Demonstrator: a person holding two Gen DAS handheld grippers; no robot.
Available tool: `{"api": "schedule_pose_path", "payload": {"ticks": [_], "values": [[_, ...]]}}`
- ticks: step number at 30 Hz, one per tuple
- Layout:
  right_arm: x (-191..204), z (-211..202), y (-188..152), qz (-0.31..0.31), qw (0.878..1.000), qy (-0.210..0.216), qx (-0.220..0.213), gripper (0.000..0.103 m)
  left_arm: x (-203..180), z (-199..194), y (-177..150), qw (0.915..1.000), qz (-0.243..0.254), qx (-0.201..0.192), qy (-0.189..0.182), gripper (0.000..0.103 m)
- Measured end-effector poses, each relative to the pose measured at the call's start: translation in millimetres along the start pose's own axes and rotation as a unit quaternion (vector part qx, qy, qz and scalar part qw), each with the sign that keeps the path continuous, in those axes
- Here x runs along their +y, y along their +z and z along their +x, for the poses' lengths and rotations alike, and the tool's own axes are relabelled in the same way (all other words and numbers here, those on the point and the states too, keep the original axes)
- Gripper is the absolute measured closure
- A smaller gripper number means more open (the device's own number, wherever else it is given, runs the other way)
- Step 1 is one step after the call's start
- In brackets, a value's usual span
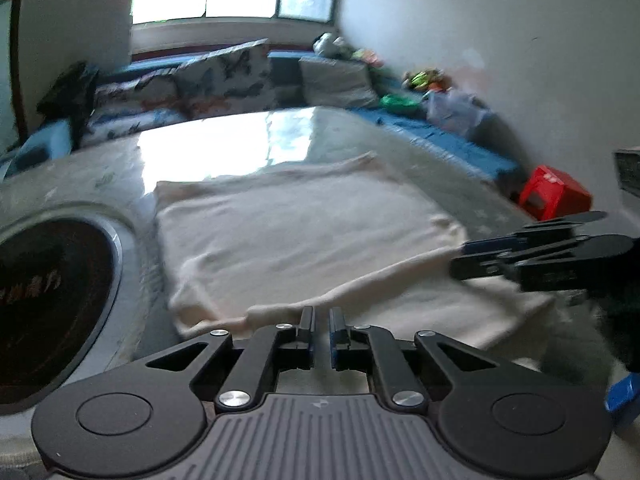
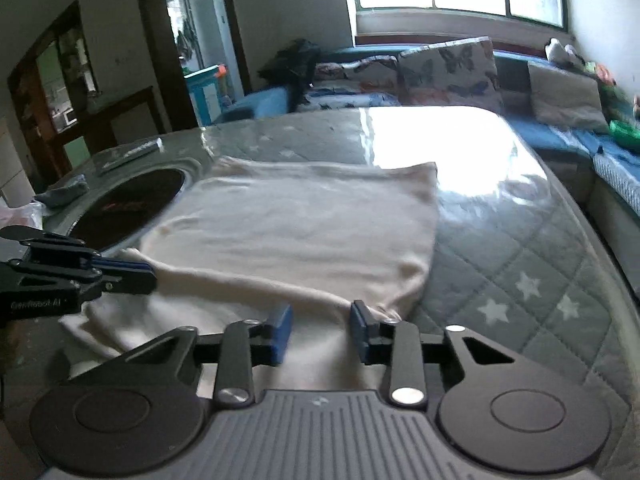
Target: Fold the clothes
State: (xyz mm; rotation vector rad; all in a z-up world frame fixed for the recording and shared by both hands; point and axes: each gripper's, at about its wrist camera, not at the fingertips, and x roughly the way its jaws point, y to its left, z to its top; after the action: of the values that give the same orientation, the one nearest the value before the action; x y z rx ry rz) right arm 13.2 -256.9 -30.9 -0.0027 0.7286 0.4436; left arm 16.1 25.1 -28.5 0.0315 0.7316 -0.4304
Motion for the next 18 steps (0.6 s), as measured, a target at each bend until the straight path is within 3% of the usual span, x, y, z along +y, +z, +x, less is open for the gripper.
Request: {"api": "schedule_pose_path", "payload": {"ticks": [5,12,14,18], "values": [[8.5,-12.5,-1.5,-0.027,1.000,-0.003,-0.003,0.080,5.9,-10.4,-3.0,1.0000,-0.007,-0.003,0.000,0.092],[26.1,-27.6,-26.5,-0.096,0.995,-0.004,0.016,0.079,-4.6,-24.6,-16.4,0.9995,0.030,0.002,0.010,0.084],[29.1,-32.6,-28.4,-0.102,0.995,-0.008,0.012,0.079,-8.4,-31.1,-18.4,0.9992,0.038,0.001,0.007,0.072],[37.1,-38.7,-29.8,-0.113,0.994,-0.003,-0.003,0.073,-17.7,-45.3,-27.0,0.9974,0.071,0.002,0.013,0.069]]}}
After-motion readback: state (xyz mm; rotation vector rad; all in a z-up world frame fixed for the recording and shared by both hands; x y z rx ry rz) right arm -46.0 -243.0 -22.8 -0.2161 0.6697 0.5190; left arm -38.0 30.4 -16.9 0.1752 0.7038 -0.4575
